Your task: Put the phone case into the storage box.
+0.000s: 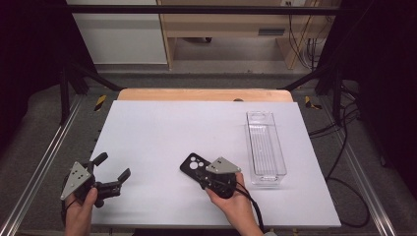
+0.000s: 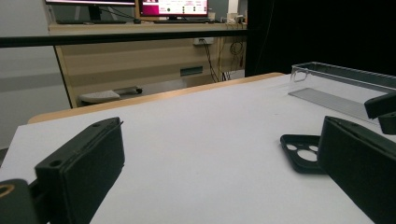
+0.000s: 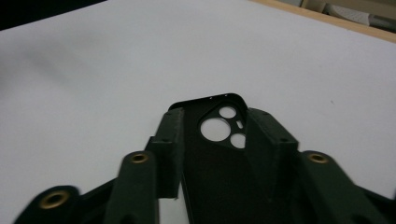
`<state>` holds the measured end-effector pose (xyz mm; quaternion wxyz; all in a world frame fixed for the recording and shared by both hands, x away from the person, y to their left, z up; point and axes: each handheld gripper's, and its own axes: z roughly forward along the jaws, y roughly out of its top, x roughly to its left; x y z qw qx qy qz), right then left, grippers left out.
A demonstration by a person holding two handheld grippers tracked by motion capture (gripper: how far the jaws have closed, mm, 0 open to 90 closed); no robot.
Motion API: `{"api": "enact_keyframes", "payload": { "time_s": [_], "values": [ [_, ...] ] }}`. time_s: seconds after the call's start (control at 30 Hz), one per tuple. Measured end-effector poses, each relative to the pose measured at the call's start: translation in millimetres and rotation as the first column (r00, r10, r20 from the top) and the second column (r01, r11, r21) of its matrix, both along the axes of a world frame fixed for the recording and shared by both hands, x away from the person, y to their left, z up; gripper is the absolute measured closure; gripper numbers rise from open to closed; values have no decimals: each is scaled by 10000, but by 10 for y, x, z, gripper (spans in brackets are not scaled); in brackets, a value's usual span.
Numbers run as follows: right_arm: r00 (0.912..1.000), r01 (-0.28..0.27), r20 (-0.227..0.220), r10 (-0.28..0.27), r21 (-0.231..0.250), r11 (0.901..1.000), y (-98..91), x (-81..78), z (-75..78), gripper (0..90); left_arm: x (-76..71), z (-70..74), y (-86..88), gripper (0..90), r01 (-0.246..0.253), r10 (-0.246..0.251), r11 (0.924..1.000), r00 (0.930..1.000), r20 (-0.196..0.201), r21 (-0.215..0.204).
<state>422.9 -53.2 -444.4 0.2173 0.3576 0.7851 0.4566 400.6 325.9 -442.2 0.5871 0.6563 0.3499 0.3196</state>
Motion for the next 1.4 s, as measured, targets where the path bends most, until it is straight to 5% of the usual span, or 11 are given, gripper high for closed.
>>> {"api": "enact_keyframes", "payload": {
  "time_s": [0.17,0.4,0.93,1.4],
  "values": [
    [9983,-348,-472,330,-372,9987,31,58,-79,807,0,0,11,10,0,0,10000,10000,21,-17],
    [9937,-650,-947,591,-608,9960,90,130,-168,900,2,4,1,10,54,-54,10000,10000,53,25],
    [9885,-806,-1364,660,-1042,9913,206,268,-321,900,13,-1,-3,10,138,-138,9999,9999,10,32],
    [9759,-1495,-1771,1273,-1182,9817,240,329,-356,900,11,1,-8,10,189,-189,9998,9998,26,96]
  ]
}}
